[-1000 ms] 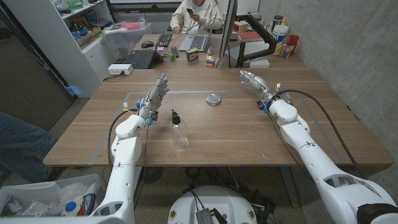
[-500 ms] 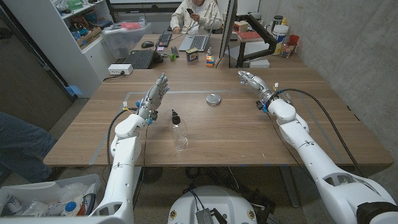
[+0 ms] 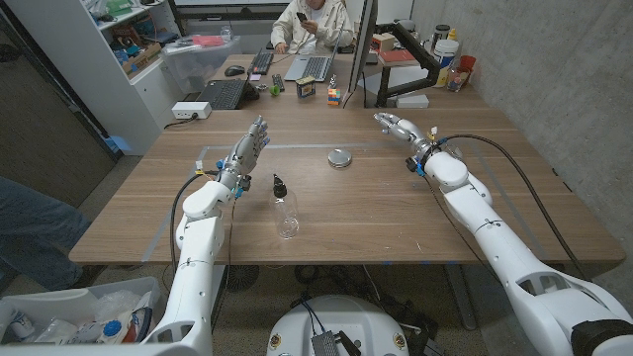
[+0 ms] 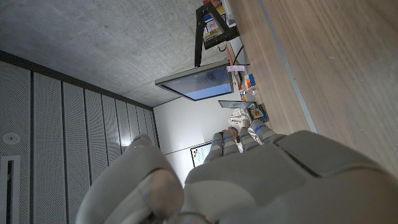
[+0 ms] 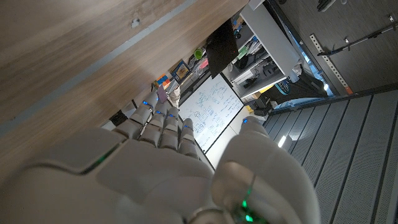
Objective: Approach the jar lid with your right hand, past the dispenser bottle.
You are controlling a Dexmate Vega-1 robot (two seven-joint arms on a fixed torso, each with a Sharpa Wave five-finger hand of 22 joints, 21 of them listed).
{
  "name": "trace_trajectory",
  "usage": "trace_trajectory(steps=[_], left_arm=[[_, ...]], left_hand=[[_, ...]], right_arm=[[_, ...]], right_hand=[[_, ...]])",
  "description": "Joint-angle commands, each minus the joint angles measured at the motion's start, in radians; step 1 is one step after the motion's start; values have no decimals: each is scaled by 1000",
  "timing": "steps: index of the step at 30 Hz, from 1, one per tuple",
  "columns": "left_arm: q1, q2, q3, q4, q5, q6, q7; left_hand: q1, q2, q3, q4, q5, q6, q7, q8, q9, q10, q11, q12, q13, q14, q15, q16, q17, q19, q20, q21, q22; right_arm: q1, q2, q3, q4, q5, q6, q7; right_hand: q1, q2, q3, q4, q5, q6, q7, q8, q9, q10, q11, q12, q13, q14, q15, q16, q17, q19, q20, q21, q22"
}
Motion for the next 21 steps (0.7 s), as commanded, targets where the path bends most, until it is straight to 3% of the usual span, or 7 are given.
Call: trace_trajectory(steps=[1, 4, 12, 21], left_arm=[[-4, 3, 1, 11, 2, -3, 2], [-4, 2, 0, 13, 2, -2, 4], [-4, 1, -1, 11, 2, 5, 4], [-4, 2, -1, 13, 3, 2, 2]], left_hand=[[1, 12, -4, 0, 8, -2, -3, 5, 3, -9, -4, 7, 3, -9, 2, 5, 2, -60, -24, -3, 2], [1, 12, -5, 0, 8, -2, -4, 5, 3, -10, -4, 6, 3, -11, 2, 5, 2, -60, -23, -5, 2], [2, 13, -6, -1, 8, -2, -3, 5, 3, -11, -3, 6, 3, -12, 4, 5, 2, -60, -22, -7, 2], [2, 14, -8, -1, 8, -1, -2, 5, 3, -11, -3, 6, 3, -13, 3, 4, 2, -59, -22, -10, 2]], right_arm=[[29, 1, -25, 39, -24, 43, -10], [42, 6, -32, 69, -26, 79, -13], [61, 4, -49, 94, -60, 117, -28], [53, -3, -69, 48, -136, 68, -73]], right_hand=[[-2, -3, 2, -2, 14, -5, -12, 4, 2, 6, -13, 1, 4, 12, -21, 0, 3, 18, -17, -11, 2], [-7, -5, -2, -2, 20, -34, -19, -3, 2, 6, -25, 0, 4, 27, -37, 4, 3, 52, -26, -9, 2], [-13, -5, -6, -1, 29, -74, -32, -7, 2, -6, -42, -6, 3, 46, -55, 7, 3, 86, -40, -12, 1], [-18, -7, -10, -1, 37, -89, -47, -5, 2, -13, -54, -8, 3, 56, -71, 8, 3, 101, -55, -17, 0]])
